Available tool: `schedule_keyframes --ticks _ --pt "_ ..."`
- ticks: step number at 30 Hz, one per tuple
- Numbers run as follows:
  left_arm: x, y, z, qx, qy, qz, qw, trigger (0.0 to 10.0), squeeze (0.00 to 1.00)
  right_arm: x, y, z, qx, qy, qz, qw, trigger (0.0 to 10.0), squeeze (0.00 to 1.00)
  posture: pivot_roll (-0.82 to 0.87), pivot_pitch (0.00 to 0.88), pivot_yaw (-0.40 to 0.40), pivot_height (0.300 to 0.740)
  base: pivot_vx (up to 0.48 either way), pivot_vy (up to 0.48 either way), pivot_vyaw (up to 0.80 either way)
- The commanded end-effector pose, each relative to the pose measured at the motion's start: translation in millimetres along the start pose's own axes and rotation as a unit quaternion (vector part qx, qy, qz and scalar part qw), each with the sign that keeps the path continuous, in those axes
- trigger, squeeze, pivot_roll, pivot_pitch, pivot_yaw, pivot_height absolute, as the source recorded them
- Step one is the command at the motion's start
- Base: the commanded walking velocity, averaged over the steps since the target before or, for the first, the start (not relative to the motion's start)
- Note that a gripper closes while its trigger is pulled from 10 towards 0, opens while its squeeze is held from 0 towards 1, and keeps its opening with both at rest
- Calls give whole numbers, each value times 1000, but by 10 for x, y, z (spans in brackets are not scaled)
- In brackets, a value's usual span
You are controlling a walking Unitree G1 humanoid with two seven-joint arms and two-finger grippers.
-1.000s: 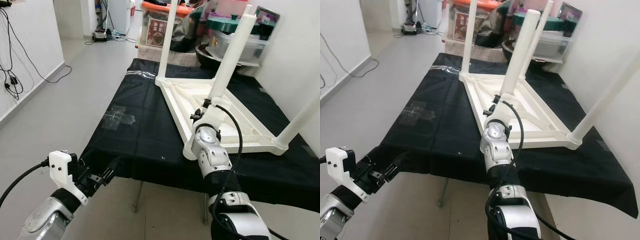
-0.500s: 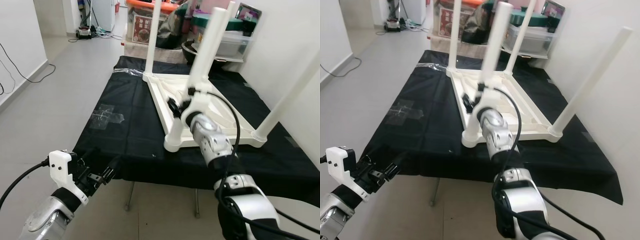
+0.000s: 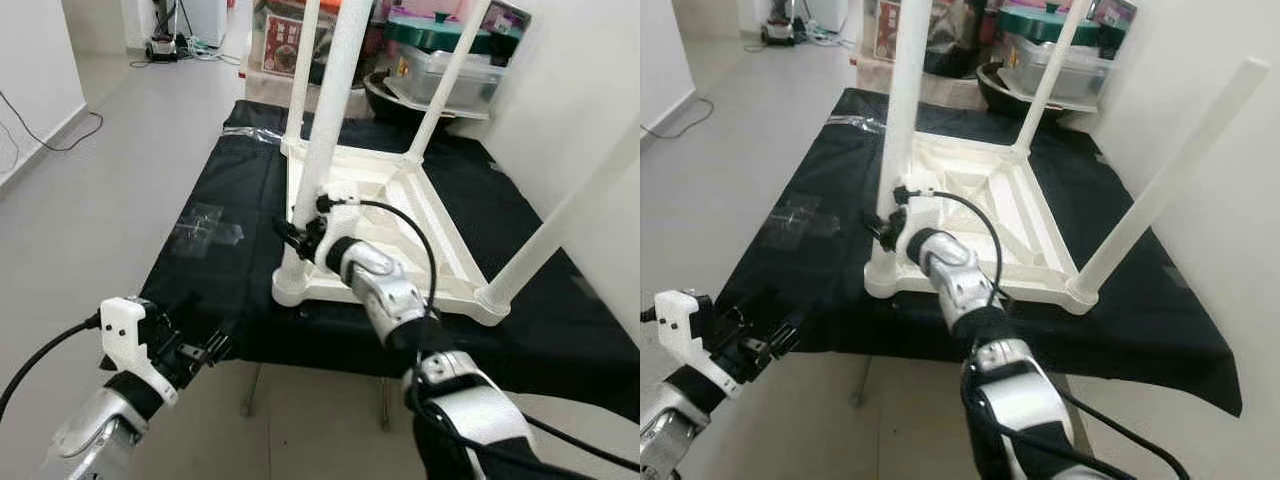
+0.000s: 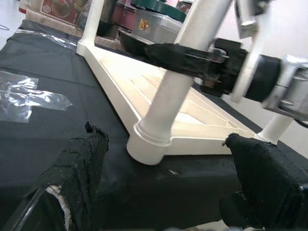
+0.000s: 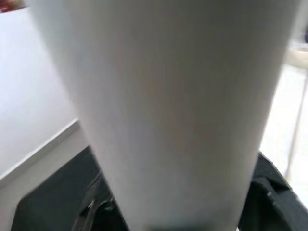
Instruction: Building children table
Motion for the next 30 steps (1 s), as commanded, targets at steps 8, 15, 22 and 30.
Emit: schedule_keyframes --ticks 8,15,22,30 --pt "2 -46 21 -1 -4 6 1000 10000 0 -417 -1391 669 -421 91 -37 902 0 0 215 0 -209 740 0 0 0" --pt "9 -44 21 1 -5 6 1000 10000 0 -413 -800 472 -307 103 -4 946 10000 0 206 0 -208 740 0 0 0" --pt "16 -48 -2 1 -11 8 1000 10000 0 -6 -323 172 -132 12 -32 991 10000 945 200 0 -212 740 0 0 0" --pt "26 -45 -12 -1 -15 13 1000 10000 0 521 294 191 126 -67 3 990 10000 0 191 0 -210 740 0 0 0"
Point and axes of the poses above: a point about 5 cm out from each wrist's last joint towards the gripper, its own z axis pointing back from the gripper into the wrist, its own x axis along the axis of the wrist's last joint, y = z × x, the point moved 6 cm from there along -z, pointing out of the wrist towards the gripper, and after that the axes turned 8 degrees about -z, right-handed, at the moved point
